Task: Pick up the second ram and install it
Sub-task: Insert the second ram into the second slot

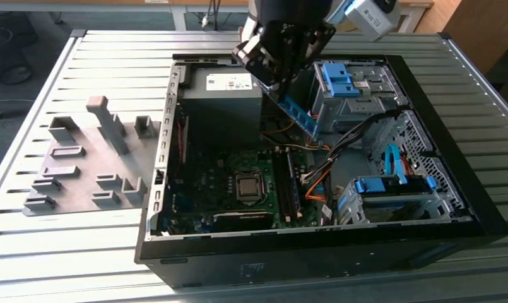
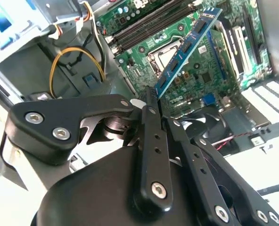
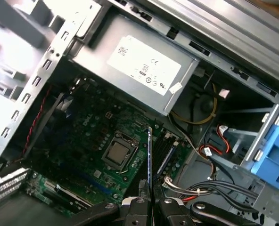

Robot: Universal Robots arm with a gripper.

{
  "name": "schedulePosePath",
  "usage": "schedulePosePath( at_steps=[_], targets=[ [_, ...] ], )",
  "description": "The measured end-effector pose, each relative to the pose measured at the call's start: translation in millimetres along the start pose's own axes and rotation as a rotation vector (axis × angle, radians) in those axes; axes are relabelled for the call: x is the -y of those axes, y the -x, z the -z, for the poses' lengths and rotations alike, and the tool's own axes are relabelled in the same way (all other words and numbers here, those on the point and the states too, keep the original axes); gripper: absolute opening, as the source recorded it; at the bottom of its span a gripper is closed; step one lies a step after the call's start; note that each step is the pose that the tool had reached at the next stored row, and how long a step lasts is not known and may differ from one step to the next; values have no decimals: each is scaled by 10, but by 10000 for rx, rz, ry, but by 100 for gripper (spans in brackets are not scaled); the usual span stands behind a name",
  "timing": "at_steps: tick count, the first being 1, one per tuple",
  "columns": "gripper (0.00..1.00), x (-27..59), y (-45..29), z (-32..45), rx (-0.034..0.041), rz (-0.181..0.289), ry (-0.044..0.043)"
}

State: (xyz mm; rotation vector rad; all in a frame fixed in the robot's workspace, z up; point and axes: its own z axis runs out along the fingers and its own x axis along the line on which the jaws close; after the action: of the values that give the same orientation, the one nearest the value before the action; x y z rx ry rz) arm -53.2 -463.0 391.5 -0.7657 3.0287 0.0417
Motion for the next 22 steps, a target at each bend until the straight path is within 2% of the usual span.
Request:
schedulePosePath(
  at_steps=[11,22],
  targets=[
    [14,0,0,-6,39,-1778,-41],
    [14,0,0,-7,42,-1873,-43]
  ],
)
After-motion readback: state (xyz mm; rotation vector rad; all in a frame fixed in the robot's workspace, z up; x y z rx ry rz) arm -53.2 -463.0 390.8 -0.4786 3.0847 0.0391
